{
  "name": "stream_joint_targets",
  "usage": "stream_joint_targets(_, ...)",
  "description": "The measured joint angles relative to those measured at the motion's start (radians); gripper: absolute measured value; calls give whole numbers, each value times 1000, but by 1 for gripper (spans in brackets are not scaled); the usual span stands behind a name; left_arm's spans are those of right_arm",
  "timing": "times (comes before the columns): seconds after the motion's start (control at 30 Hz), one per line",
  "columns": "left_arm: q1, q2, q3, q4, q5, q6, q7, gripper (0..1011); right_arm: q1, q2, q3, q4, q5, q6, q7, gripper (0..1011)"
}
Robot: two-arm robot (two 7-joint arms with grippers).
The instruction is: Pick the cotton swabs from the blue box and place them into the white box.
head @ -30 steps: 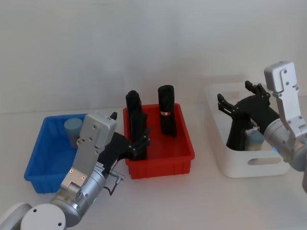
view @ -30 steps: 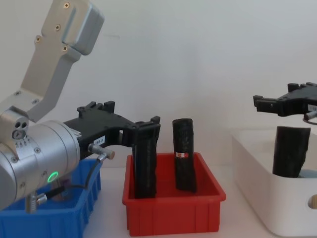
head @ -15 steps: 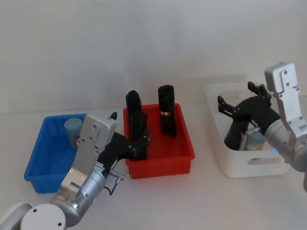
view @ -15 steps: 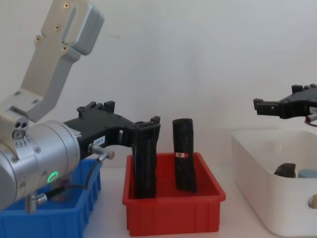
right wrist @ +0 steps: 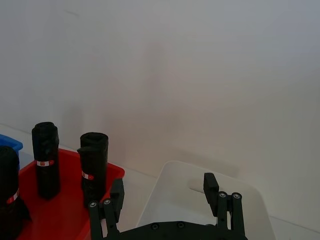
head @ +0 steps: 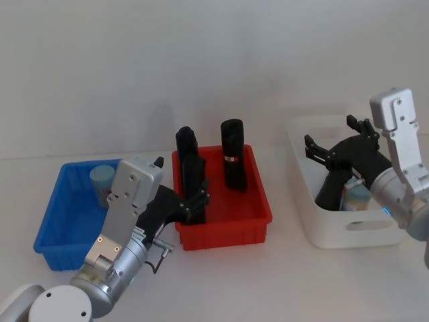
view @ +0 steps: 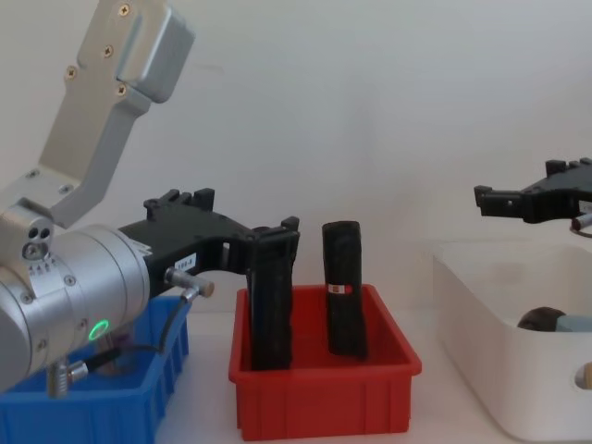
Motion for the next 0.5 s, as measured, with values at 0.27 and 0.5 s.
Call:
stream_joint_targets(0.27,0,0,0,0,0,0,0,1004,0,0,0,0,0,0,0,1001)
stream_joint_targets(0.5,0,0,0,0,0,0,0,1004,0,0,0,0,0,0,0,1001)
